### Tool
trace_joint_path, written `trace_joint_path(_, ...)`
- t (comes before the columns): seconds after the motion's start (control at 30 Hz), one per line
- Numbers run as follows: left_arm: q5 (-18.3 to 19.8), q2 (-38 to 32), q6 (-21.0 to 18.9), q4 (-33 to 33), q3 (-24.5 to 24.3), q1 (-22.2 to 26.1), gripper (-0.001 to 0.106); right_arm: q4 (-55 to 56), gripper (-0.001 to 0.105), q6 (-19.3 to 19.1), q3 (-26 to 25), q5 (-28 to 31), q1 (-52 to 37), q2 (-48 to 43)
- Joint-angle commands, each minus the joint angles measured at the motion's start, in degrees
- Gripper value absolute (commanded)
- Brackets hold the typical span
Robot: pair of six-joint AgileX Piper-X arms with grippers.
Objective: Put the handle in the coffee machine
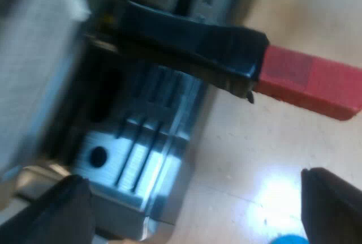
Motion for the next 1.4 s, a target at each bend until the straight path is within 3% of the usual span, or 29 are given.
trace_joint_path(0.03, -0.1, -6.5, -5.3, 0.4, -0.8, 3.4, 0.077, 7.7, 0.063, -0.1, -4.2, 0.0, 0.1, -0.4)
trace_joint_path(0.07, -0.1, -7.0, -6.5, 0.4, -0.8, 3.8, 0.077, 10.3, 0.063, -0.1, -5.3, 0.0, 0.1, -0.4)
trace_joint_path(0.13, -0.1, -9.6, -12.5, 0.4, -1.6, 5.9, 0.077, 20.5, 0.063, -0.4, -9.9, 0.0, 0.1, -0.4)
trace_joint_path(0.33, -0.3, -10.8, -17.1, 0.0, -6.6, 7.8, 0.077, 36.2, 0.063, -1.8, -19.3, -0.4, -4.1, -0.4)
trace_joint_path(0.5, -1.2, -14.7, -26.4, -4.2, -9.4, 7.8, 0.077, 43.9, 0.063, 1.7, -24.4, -0.4, -13.9, -0.6)
trace_joint_path(0.53, -3.0, -15.7, -27.9, -5.5, -9.4, 7.8, 0.077, 45.0, 0.063, 2.2, -24.9, -0.4, -16.7, -0.8)
trace_joint_path(0.6, -8.5, -18.3, -30.3, -7.9, -9.4, 7.8, 0.077, 46.2, 0.063, 2.6, -25.1, -0.4, -20.3, -1.4)
trace_joint_path(0.67, -16.5, -20.8, -31.1, -8.4, -9.4, 7.8, 0.077, 47.8, 0.063, 2.8, -25.1, -0.4, -24.9, -2.4)
trace_joint_path(0.73, -20.7, -22.8, -31.1, -8.4, -9.4, 7.8, 0.077, 49.1, 0.063, 2.7, -25.1, -0.4, -28.4, -3.3)
trace_joint_path(0.97, -21.3, -29.8, -31.1, -6.4, -8.9, 7.8, 0.077, 50.4, 0.063, 3.1, -23.8, -0.3, -39.0, -7.4)
trace_joint_path(1.2, -21.8, -33.2, -31.7, -4.5, -8.6, 7.8, 0.077, 50.4, 0.063, 3.0, -18.0, -0.3, -46.7, -15.4)
trace_joint_path(1.3, -21.7, -34.3, -32.7, -4.5, -8.0, 7.8, 0.077, 51.7, 0.063, -1.6, -14.9, 0.0, -47.0, -21.5)
trace_joint_path(1.33, -22.9, -36.9, -34.6, -3.5, -5.7, 7.8, 0.077, 52.7, 0.063, -3.6, -14.3, 0.0, -47.0, -23.6)
trace_joint_path(1.4, -24.1, -38.5, -34.6, -1.7, -3.6, 7.8, 0.077, 55.0, 0.063, -5.2, -13.8, 0.1, -47.0, -26.6)
